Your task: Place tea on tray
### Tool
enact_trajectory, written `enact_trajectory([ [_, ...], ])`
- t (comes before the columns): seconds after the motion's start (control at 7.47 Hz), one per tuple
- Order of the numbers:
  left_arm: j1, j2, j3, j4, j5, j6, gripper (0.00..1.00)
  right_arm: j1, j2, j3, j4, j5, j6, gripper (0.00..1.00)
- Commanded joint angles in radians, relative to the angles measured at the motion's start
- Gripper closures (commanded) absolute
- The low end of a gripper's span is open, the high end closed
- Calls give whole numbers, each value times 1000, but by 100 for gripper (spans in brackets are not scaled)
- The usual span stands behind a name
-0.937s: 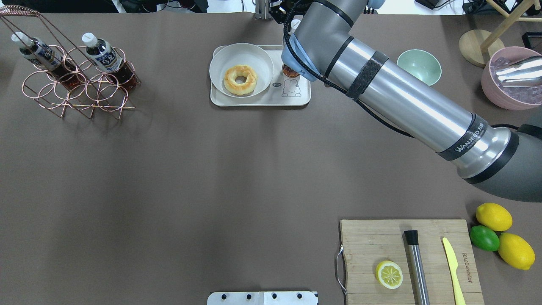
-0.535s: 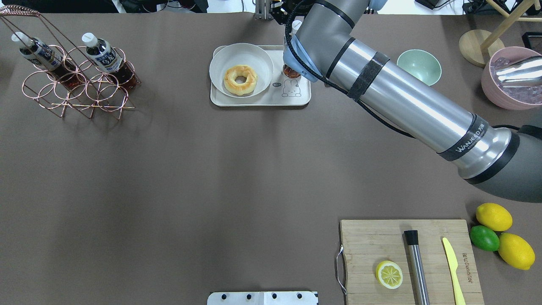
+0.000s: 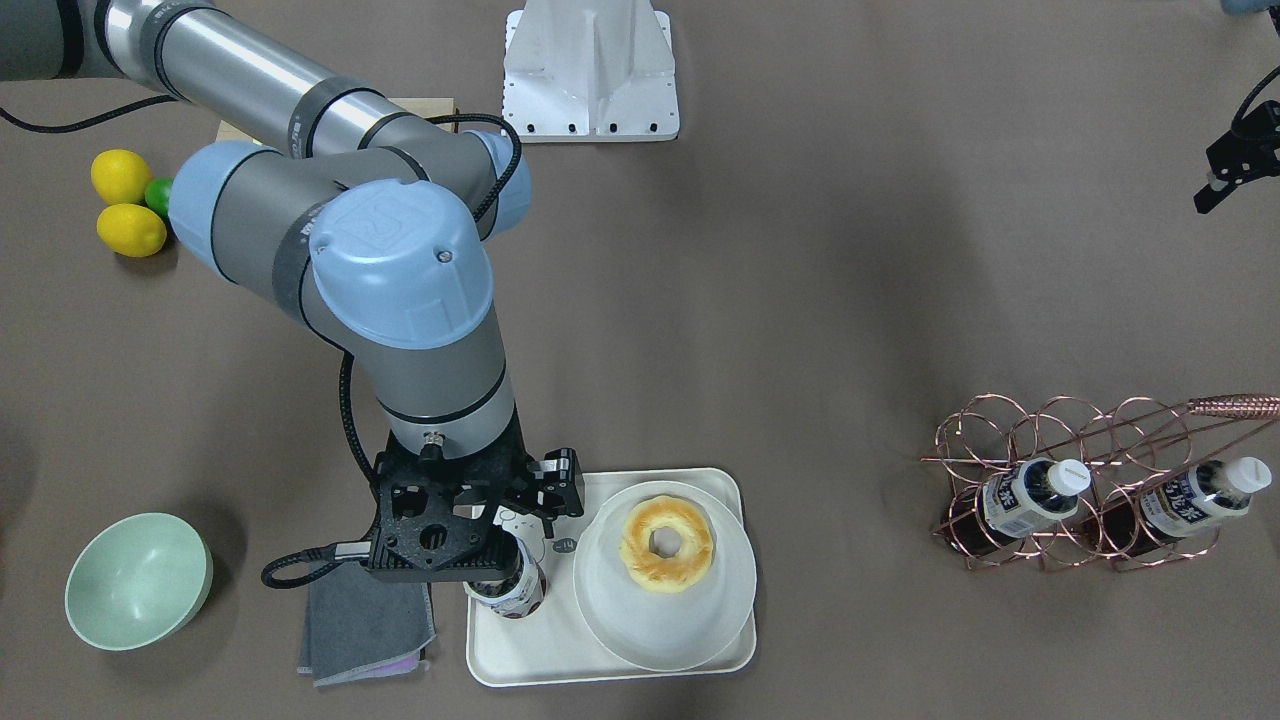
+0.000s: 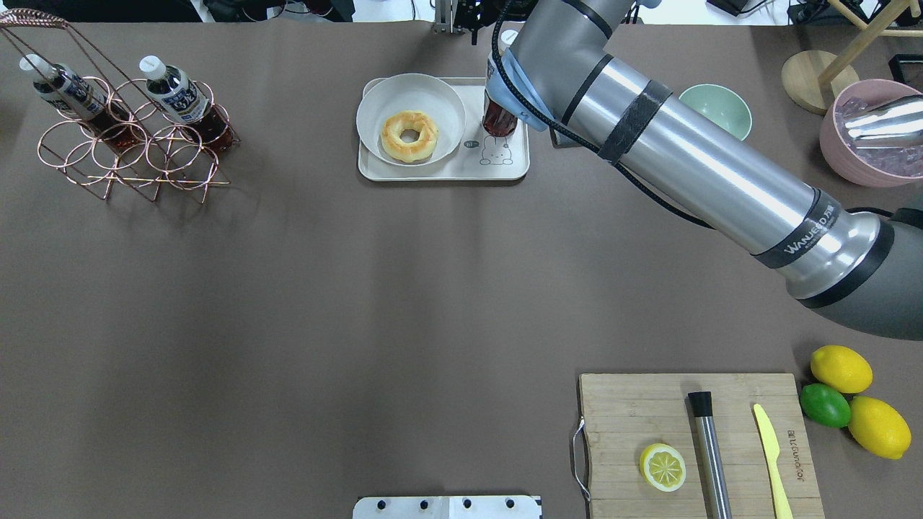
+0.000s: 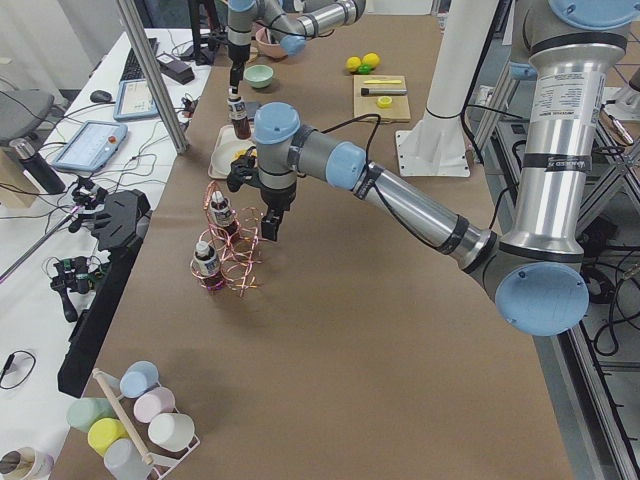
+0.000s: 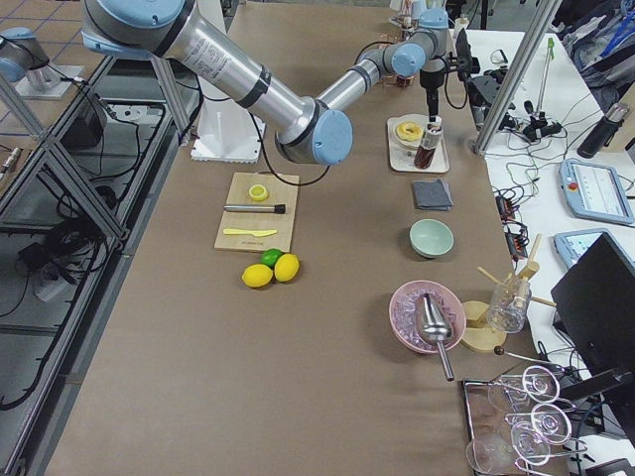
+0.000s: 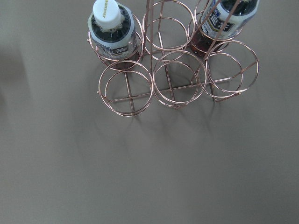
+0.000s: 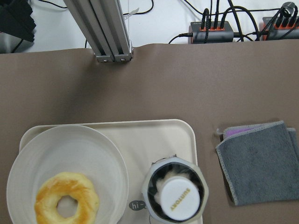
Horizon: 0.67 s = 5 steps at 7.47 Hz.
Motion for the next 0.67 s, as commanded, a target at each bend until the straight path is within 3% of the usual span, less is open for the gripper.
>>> enact_trajectory([
  [0.0, -46, -4, 35, 3, 4, 23, 4, 71, -111, 186, -74, 120, -4, 0],
  [0.27, -112, -15, 86, 5, 16, 108, 4, 171, -344, 489, -219, 197, -167, 0],
  [0.4, -173, -18, 142, 6, 14, 231, 4, 211, -511, 674, -296, 200, -297, 0],
  [0.54, -209, -12, 176, 3, 13, 308, 4, 261, -657, 798, -335, 210, -432, 0],
])
